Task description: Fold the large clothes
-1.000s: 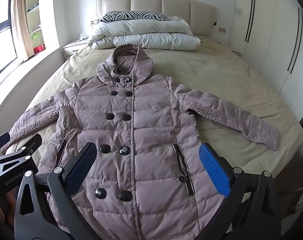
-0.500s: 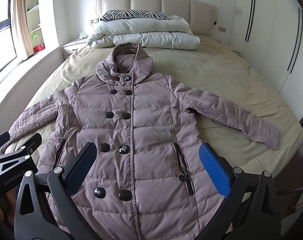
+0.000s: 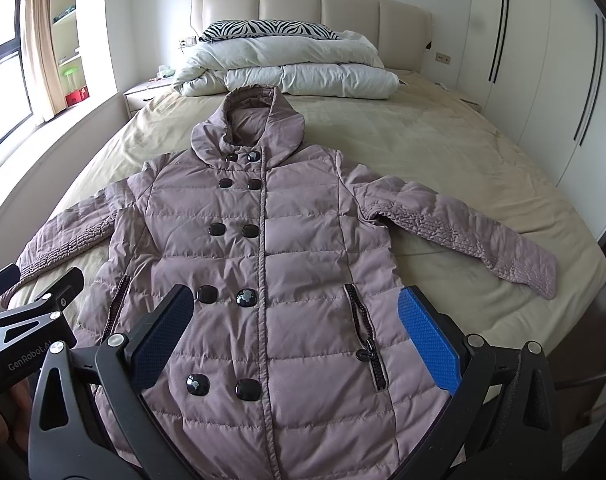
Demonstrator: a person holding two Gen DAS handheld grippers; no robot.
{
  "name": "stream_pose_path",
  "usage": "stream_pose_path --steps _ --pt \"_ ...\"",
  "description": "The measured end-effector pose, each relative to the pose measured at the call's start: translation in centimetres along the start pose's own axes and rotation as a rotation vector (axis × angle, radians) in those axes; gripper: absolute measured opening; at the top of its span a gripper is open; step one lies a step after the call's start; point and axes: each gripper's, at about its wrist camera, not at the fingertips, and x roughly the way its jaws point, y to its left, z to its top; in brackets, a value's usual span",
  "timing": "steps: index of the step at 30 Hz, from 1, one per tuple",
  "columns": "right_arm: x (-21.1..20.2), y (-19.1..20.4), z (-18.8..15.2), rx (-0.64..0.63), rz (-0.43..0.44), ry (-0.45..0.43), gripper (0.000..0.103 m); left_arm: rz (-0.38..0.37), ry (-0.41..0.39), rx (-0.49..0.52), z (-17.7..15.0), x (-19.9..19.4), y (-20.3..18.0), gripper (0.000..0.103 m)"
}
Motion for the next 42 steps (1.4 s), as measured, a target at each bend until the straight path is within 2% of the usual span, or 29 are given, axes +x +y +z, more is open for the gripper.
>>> stream_pose_path --steps 33,36,42 --pt "0.9 -0.1 -0.8 0.000 -0.009 0.012 0.103 -0.005 0.007 -0.001 0.1 0.1 0.0 0.103" --pt "1.2 -0.2 -1.1 0.007 -0.011 0.017 0.103 -0.031 0.024 -0.019 0.0 0.3 0.3 0.103" --pt "1.5 -0.3 -1.3 0.008 -0.013 0.024 0.103 -0.027 0.025 -0.019 -0.4 -0.2 0.3 0.103"
